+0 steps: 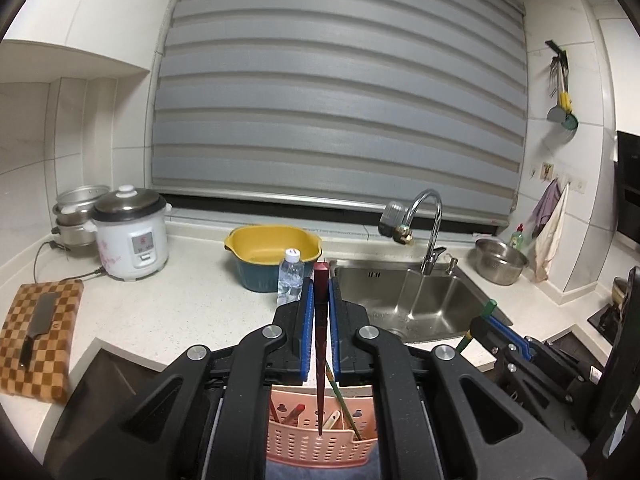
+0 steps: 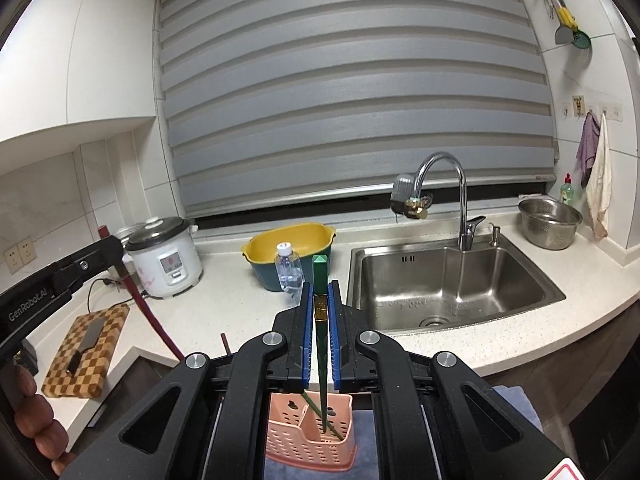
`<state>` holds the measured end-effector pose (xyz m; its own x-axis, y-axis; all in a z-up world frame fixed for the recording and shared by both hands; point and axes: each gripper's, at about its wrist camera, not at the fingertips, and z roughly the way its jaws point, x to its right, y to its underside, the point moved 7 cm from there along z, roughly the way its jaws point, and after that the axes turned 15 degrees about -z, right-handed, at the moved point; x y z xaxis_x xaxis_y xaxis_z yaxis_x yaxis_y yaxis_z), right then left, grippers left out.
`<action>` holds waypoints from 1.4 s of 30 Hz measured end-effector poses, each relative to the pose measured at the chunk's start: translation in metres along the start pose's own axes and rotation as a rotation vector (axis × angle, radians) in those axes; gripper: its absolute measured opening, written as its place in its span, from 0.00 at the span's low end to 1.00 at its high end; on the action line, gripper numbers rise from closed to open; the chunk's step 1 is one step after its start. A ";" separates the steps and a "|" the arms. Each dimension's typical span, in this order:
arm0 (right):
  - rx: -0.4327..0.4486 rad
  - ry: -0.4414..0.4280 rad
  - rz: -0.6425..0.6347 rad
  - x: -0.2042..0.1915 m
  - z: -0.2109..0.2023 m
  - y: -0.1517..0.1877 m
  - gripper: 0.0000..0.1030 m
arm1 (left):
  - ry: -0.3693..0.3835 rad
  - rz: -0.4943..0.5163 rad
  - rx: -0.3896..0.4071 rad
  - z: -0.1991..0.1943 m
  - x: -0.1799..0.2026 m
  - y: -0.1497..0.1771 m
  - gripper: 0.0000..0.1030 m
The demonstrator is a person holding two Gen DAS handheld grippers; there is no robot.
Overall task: Organize utensils
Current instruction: 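Carry both chopsticks up to the pink caddy and release them inside, then withdraw both open tools back over the remaining utensils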
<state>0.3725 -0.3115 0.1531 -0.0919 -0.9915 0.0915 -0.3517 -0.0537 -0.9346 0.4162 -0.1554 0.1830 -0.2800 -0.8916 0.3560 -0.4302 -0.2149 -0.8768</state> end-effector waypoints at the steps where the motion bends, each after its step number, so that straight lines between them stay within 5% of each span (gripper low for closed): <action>1: -0.007 -0.001 -0.003 -0.001 0.005 0.002 0.07 | -0.005 0.004 -0.004 0.006 -0.001 0.002 0.07; 17: -0.103 -0.021 -0.050 -0.013 0.054 0.042 0.07 | -0.055 0.012 -0.077 0.060 -0.020 0.042 0.08; 19: -0.099 -0.020 -0.053 -0.014 0.051 0.041 0.13 | -0.057 0.000 -0.075 0.057 -0.023 0.041 0.20; 21: -0.087 -0.014 -0.049 -0.013 0.046 0.039 0.29 | -0.061 -0.007 -0.066 0.053 -0.024 0.039 0.34; 23: -0.076 -0.011 -0.043 -0.011 0.041 0.038 0.35 | -0.072 -0.005 -0.050 0.045 -0.025 0.037 0.43; 34: -0.068 -0.020 -0.013 -0.013 -0.015 0.052 0.46 | -0.119 0.011 -0.063 -0.010 -0.030 0.052 0.58; 42: -0.107 -0.036 0.010 -0.019 -0.079 0.090 0.49 | -0.152 0.010 -0.108 -0.069 -0.041 0.084 0.60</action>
<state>0.2691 -0.2881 0.0942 -0.0630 -0.9957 0.0684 -0.4485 -0.0330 -0.8932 0.3319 -0.1095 0.1177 -0.1559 -0.9452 0.2870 -0.5201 -0.1685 -0.8373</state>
